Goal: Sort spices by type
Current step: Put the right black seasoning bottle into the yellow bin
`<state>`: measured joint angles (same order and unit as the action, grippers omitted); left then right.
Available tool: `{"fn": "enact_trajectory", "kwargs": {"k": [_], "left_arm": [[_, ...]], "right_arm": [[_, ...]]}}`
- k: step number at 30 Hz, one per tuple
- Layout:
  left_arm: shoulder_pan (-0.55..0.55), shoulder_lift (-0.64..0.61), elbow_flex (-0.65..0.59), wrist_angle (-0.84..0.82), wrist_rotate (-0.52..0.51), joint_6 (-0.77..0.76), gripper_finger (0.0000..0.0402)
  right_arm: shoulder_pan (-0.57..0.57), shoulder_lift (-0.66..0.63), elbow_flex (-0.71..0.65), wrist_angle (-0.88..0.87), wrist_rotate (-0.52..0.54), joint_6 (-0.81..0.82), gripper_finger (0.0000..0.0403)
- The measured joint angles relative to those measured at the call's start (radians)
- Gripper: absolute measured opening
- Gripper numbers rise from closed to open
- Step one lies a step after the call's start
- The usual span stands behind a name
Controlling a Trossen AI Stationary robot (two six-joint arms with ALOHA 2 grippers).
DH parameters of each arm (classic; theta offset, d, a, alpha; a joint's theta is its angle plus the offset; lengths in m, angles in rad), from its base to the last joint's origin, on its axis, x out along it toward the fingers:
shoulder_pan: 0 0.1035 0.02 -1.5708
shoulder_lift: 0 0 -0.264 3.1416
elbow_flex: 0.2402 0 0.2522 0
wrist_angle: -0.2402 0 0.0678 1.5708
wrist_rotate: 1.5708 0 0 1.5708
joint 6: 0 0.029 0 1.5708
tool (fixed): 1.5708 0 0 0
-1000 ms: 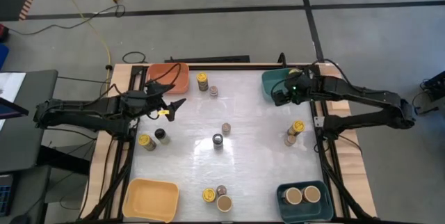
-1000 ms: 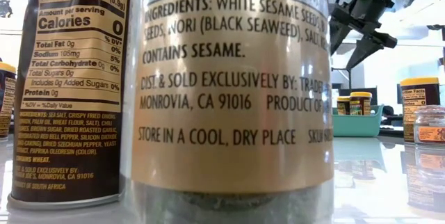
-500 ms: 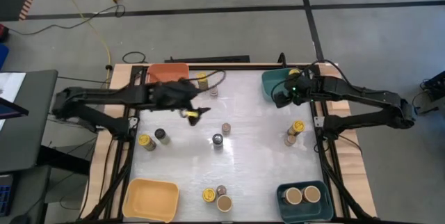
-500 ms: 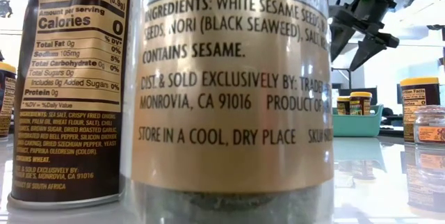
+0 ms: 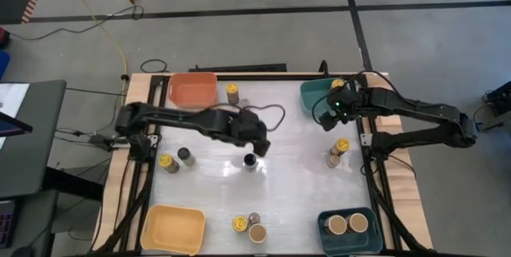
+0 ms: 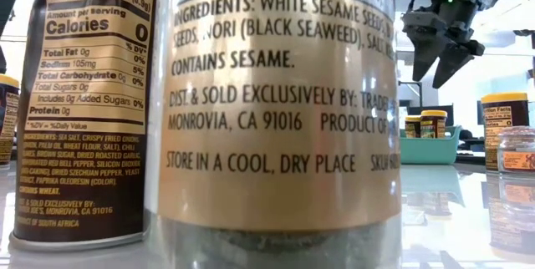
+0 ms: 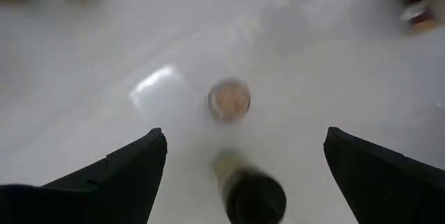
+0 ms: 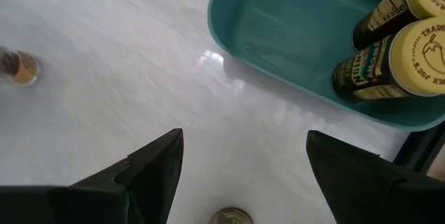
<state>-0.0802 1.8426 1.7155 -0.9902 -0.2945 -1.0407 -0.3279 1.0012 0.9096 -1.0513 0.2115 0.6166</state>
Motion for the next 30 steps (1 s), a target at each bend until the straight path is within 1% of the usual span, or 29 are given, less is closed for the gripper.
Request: {"fn": "enact_trajectory", "kwargs": {"k": [4,8,12,15,23,30], "left_arm": [[-0.038,0.053,0.002,-0.039,0.017,-0.145,0.0373],[-0.059,0.077,0.002,-0.047,0.03,-0.217,0.0373],[-0.062,0.075,0.003,-0.045,0.033,-0.231,0.0373],[-0.062,0.077,0.002,-0.045,0.062,-0.236,0.0373],[-0.065,0.154,-0.001,-0.011,0.137,-0.242,0.0373],[-0.065,0.157,-0.001,-0.027,0.137,-0.247,0.0371]], "right_arm": [[0.0,0.0,0.0,-0.004,0.0,-0.035,0.0331],[0.0,0.0,0.0,-0.003,-0.001,-0.05,0.0331],[0.0,0.0,0.0,-0.003,-0.001,-0.053,0.0331],[0.0,0.0,0.0,-0.003,-0.001,-0.053,0.0331],[0.0,0.0,0.0,-0.003,-0.001,-0.053,0.0331],[0.0,0.0,0.0,-0.003,-0.002,-0.053,0.0331]]}}
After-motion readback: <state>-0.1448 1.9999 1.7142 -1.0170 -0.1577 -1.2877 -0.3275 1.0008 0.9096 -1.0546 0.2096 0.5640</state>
